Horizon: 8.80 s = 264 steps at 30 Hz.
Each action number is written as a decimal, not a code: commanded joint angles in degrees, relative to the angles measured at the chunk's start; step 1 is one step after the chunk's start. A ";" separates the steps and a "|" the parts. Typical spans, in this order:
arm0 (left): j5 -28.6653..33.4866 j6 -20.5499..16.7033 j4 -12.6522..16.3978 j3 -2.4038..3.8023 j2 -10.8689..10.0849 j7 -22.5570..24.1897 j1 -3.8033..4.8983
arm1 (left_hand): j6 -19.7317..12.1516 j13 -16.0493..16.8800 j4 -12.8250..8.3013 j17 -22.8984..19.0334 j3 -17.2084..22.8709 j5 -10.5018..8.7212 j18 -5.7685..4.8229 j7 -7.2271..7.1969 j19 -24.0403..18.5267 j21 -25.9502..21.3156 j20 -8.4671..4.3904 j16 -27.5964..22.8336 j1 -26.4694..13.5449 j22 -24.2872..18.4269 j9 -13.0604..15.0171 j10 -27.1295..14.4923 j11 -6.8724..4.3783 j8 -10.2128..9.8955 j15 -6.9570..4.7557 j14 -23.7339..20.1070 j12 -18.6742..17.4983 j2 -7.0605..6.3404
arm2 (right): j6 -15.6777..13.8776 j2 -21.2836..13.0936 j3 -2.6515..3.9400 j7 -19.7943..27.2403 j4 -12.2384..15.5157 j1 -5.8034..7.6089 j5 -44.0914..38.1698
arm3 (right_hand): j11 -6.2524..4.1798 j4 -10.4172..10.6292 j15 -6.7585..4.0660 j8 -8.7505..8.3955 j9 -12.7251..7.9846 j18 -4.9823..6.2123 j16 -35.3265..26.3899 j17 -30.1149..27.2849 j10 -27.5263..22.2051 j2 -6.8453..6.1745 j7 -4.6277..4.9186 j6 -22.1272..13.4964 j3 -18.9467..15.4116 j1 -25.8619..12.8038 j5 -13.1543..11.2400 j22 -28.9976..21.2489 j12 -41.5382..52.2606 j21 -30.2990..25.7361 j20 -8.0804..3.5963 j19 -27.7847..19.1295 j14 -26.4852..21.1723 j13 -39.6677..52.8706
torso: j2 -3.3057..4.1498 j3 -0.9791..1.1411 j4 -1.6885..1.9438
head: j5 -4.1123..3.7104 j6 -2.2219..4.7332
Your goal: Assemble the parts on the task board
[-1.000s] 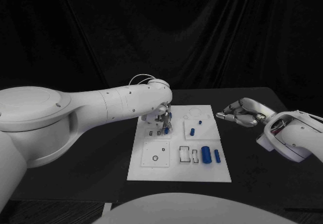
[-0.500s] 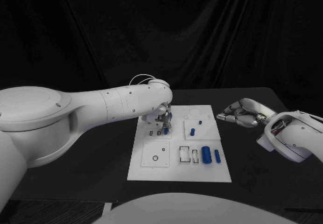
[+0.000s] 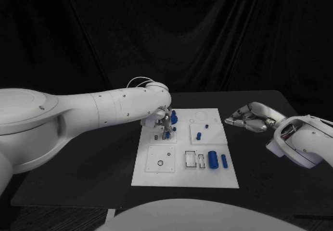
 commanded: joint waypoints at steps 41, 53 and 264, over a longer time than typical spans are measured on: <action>0.05 -9.74 7.62 0.00 -7.34 -1.14 -0.55 | 0.16 14.95 1.26 15.06 0.72 0.08 -0.03 0.29 3.06 -0.17 -0.40 0.15 -1.73 10.81 -0.05 5.97 -0.10 -1.49 -0.45 6.06 0.13 -0.47 | 0.91 -0.16 0.03 -1.03 -0.17 -1.33 -0.05 | 0.20 0.14 0.31 0.13 -0.13 0.83 0.17 15.10 5.98 -0.04 0.12 -0.46 -0.60 0.86 0.42 9.19 0.20 -1.49 0.04 -0.94 6.16 15.09 | -0.17 -0.01 0.04 | 1.19 0.01; 0.05 -9.77 8.17 -0.01 -7.61 -1.24 -0.83 | 0.24 14.95 1.40 15.06 0.76 0.11 0.00 0.28 2.99 -0.25 -0.40 0.15 -1.87 10.70 -0.04 5.97 -0.10 -1.52 -0.46 6.06 0.13 -0.47 | 1.04 0.09 0.03 -1.02 -0.40 -1.41 -0.05 | 0.20 0.16 0.31 0.12 -0.14 0.82 0.17 15.10 5.98 -0.04 0.13 -0.50 -0.64 0.95 0.44 9.20 0.20 -1.46 0.04 -0.92 6.16 15.09 | -0.14 -0.02 0.03 | 1.39 0.01; -12.03 -42.31 20.66 -0.05 -17.43 12.11 -6.66 | -1.45 14.95 1.90 15.06 8.33 6.89 0.17 -0.77 2.81 -1.31 -1.36 0.15 -0.44 10.59 9.82 5.97 -1.14 2.12 -1.45 6.06 0.13 -6.00 | 2.36 -1.04 0.03 -2.52 -0.80 -2.89 -0.05 | 0.17 0.36 0.27 0.26 -0.17 0.99 0.17 15.10 5.98 0.29 0.09 -0.45 -1.16 1.60 0.40 8.93 0.20 -2.39 0.02 -1.27 6.16 15.09 | -0.19 -0.04 0.03 | 1.07 0.01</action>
